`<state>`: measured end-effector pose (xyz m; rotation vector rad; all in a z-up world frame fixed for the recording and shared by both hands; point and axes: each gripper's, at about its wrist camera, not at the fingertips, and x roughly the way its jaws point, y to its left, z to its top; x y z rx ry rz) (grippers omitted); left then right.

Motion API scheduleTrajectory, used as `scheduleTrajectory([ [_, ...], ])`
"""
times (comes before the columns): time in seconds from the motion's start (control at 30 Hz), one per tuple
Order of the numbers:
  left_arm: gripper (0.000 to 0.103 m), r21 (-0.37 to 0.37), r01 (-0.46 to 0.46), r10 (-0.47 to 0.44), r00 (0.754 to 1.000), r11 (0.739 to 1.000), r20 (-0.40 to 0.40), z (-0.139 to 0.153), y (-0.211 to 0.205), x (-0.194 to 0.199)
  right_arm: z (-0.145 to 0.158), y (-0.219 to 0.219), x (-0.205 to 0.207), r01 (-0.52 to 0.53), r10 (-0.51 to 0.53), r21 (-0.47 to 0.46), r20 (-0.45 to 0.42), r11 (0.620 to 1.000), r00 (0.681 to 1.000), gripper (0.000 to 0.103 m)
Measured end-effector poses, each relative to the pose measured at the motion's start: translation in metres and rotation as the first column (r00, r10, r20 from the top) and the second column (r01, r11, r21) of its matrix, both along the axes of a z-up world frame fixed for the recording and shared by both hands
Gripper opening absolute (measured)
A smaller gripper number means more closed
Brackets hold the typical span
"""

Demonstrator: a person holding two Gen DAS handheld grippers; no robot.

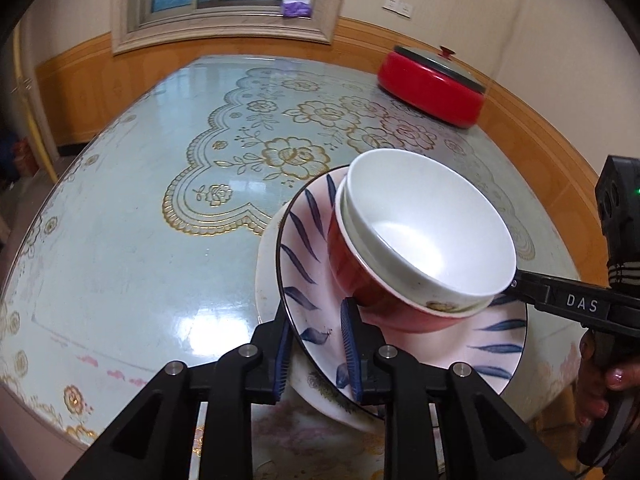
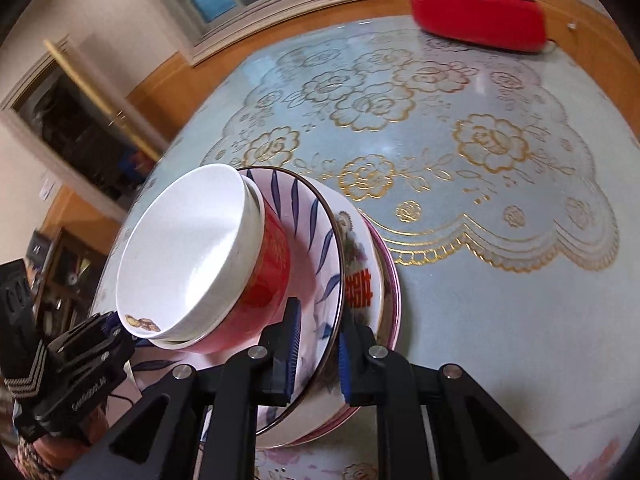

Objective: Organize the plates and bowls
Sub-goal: 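Carry the blue-striped plate with bowls over the red-pattern plate stack, then lower the blue-striped plate onto the plate stack and open the right tool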

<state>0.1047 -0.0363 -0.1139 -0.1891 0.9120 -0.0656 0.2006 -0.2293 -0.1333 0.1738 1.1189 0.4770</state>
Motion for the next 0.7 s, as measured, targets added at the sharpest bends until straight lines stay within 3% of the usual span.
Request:
scheduleTrajectory([
  [0.2, 0.023, 0.025, 0.019, -0.019, 1.000, 1.000, -0.008, 0.001, -0.002, 0.001, 0.003, 0.003, -0.015, 0.066, -0.065, -0.043, 0.024, 0.997, 0.998, 0.011],
  [0.53, 0.023, 0.082, 0.026, -0.026, 1.000, 0.996, -0.011, -0.001, -0.008, 0.003, 0.003, -0.001, -0.012, 0.094, -0.093, -0.031, 0.013, 0.995, 0.996, 0.010],
  [0.7, 0.032, 0.072, 0.034, -0.033, 0.999, 0.997, -0.022, 0.002, -0.011, 0.000, 0.003, 0.001, -0.015, 0.115, -0.114, -0.034, 0.021, 0.993, 0.993, 0.010],
])
